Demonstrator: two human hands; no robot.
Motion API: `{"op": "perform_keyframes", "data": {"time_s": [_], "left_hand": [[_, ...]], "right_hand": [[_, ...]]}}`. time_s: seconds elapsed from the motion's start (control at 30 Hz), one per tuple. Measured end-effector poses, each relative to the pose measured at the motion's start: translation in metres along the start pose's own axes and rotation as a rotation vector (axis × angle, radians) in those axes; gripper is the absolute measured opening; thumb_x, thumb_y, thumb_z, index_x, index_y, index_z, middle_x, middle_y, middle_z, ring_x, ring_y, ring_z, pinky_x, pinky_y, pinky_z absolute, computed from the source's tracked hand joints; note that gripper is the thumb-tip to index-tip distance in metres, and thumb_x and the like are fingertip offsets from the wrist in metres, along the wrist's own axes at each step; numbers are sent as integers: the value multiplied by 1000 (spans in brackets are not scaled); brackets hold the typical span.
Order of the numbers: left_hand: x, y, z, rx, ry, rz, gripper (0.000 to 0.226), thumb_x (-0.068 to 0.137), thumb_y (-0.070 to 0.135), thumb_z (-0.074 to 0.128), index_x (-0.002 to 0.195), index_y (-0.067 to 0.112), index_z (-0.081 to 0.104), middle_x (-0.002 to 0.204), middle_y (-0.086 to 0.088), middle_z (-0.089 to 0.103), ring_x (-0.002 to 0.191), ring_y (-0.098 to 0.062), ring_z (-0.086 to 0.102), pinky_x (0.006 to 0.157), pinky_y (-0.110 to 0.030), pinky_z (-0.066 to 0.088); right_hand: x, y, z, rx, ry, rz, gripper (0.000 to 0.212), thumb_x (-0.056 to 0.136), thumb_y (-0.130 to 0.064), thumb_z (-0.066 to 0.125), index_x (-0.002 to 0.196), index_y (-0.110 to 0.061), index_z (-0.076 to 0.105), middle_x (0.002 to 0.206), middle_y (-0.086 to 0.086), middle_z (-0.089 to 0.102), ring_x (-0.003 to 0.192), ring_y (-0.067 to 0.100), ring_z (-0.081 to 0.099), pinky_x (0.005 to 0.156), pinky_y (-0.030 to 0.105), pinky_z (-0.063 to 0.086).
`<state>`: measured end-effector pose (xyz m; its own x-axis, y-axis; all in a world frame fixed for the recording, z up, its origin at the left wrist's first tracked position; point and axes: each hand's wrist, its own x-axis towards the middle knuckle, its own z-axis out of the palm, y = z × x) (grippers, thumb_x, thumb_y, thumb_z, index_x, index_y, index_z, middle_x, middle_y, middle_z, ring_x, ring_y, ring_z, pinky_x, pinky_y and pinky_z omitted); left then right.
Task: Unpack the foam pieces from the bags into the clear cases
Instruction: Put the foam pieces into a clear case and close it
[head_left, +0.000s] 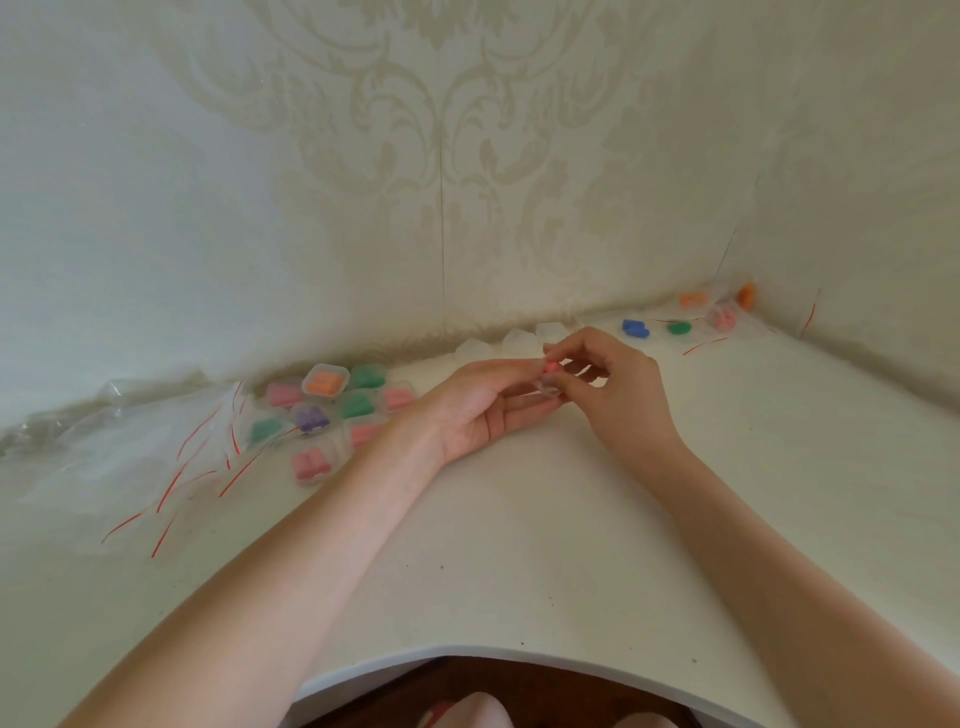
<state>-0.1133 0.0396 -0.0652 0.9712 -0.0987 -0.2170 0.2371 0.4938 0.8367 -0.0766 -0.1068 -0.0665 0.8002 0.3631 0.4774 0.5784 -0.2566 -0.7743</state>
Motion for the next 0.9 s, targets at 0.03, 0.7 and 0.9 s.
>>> {"op": "perform_keyframes", "data": {"time_s": [0.03, 0.7, 0.9], "left_hand": [[1, 0, 0, -2, 6, 4, 15, 91, 4, 54, 102, -1, 63, 95, -15, 68, 79, -21, 71, 75, -26, 58], [4, -9, 6, 220, 119, 204, 17, 90, -3, 53, 87, 8, 65, 89, -11, 67, 79, -24, 72, 69, -25, 58], [3, -6, 7, 186, 109, 191, 21, 90, -4, 47, 102, -1, 64, 85, -8, 70, 78, -19, 72, 68, -23, 57]], "right_hand": [[1, 0, 0, 0, 1, -4, 24, 80, -6, 70, 79, -29, 64, 88, -9, 69, 73, 2, 60, 68, 13, 45], [-1, -2, -3, 14, 134, -1, 6, 84, -13, 68, 84, -18, 66, 77, -14, 68, 77, -1, 62, 69, 16, 46], [-1, 0, -3, -51, 44, -76, 19, 83, -7, 68, 79, -25, 63, 79, -15, 64, 74, 1, 57, 66, 11, 41]]}}
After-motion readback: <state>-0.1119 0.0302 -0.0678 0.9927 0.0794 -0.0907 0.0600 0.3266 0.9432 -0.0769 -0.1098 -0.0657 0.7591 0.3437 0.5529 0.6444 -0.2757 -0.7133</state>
